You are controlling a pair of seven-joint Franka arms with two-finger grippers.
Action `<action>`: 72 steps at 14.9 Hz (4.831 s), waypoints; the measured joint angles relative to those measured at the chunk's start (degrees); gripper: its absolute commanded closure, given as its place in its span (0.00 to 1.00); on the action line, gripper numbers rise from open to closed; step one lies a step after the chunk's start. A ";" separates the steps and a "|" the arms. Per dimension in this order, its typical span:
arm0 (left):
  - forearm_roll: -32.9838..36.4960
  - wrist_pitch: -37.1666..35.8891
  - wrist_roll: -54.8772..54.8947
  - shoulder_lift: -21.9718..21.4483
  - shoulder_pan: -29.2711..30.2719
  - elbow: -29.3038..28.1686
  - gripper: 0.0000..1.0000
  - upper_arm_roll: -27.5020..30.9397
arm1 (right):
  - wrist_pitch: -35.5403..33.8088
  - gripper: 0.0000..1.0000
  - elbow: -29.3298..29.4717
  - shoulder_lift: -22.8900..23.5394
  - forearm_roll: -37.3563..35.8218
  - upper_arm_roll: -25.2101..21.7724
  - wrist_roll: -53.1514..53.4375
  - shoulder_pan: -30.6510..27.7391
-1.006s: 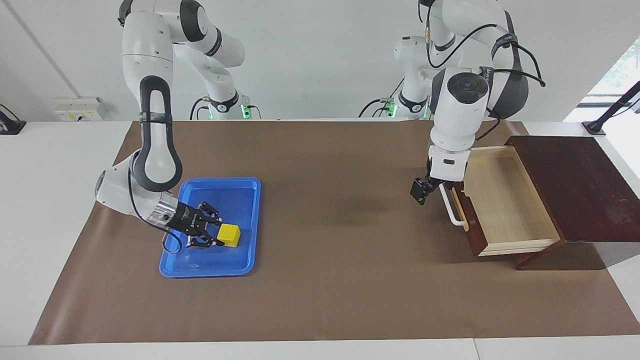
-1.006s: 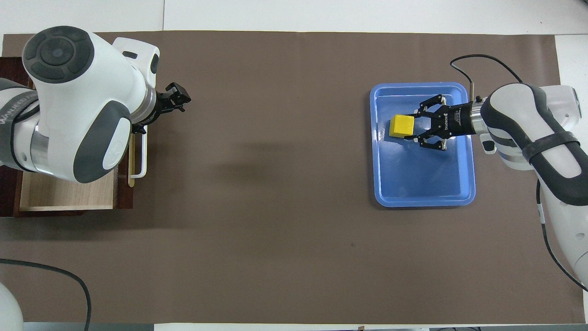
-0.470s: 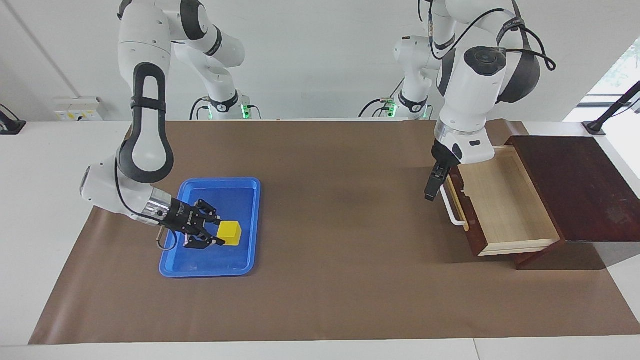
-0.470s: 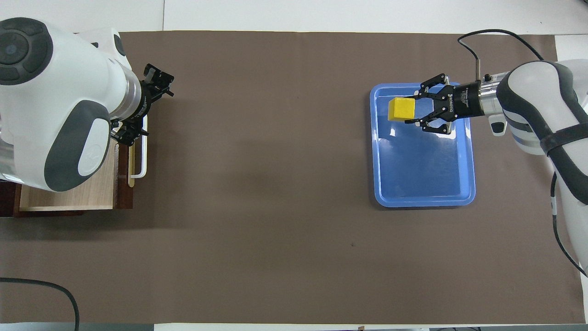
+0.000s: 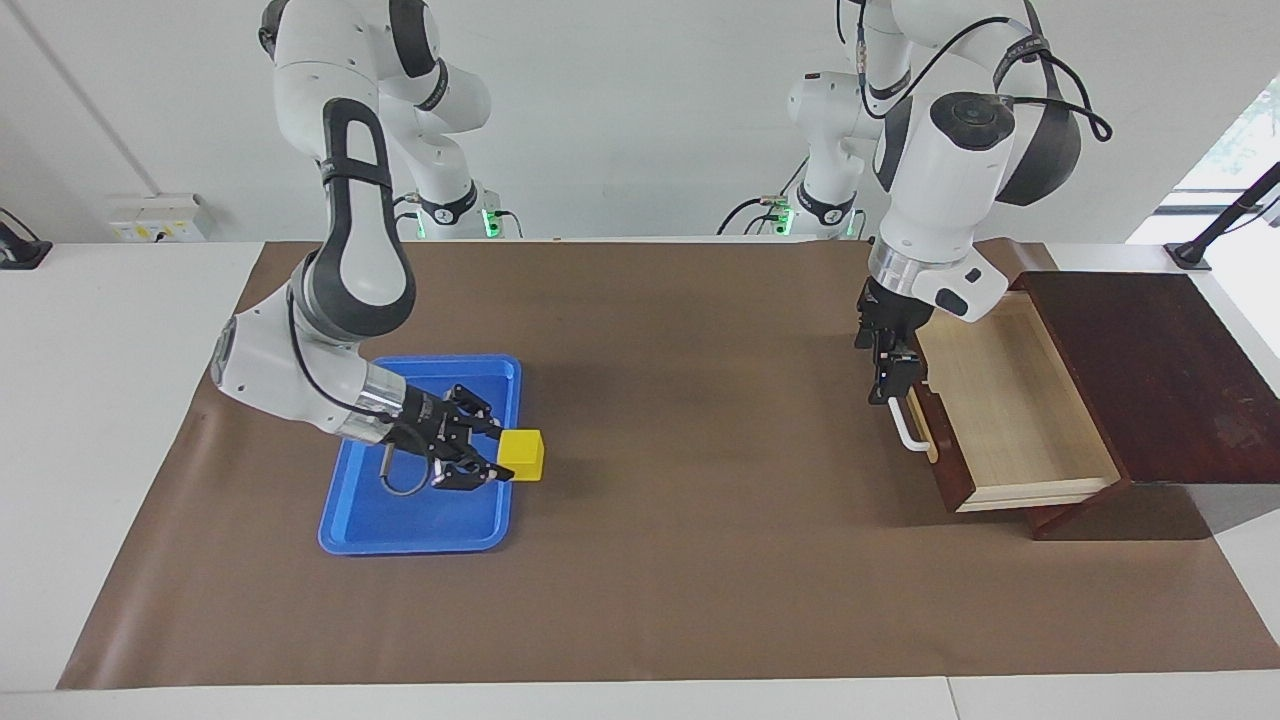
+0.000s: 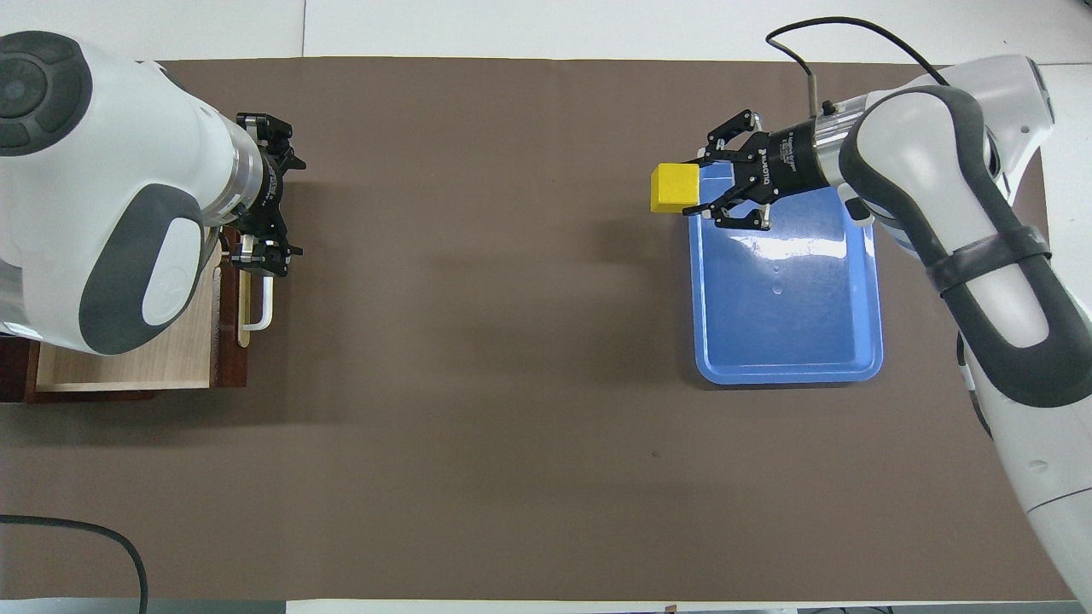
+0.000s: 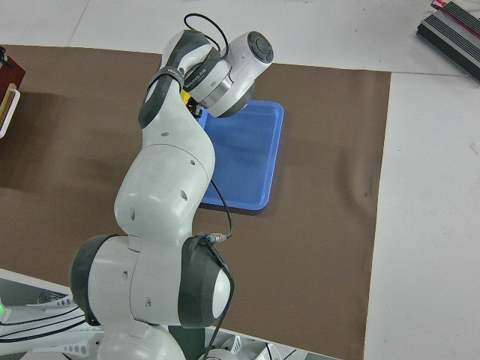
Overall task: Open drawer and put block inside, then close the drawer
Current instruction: 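Lift the cube with the right gripper toward the left gripper, then grasp the cube with the left gripper from the right gripper, then carry the cube into the drawer with the left gripper while the right gripper withdraws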
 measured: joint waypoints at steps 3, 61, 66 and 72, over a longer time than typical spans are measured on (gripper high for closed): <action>-1.45 -5.51 -10.22 1.80 -0.11 5.12 0.00 -0.12 | 0.74 1.00 1.36 0.89 0.00 0.20 3.55 6.94; 1.09 4.33 -21.79 11.53 -14.47 4.72 1.00 -0.11 | 10.08 0.97 4.14 2.48 -1.11 -0.23 18.30 20.90; 1.13 4.35 -21.68 11.53 -14.47 4.73 1.00 -0.10 | 10.20 0.17 4.13 2.49 -1.11 -0.23 18.45 20.94; 1.21 4.10 -21.64 11.55 -14.58 4.66 1.00 -0.26 | 10.59 0.11 4.63 2.47 -1.07 -0.46 22.30 19.61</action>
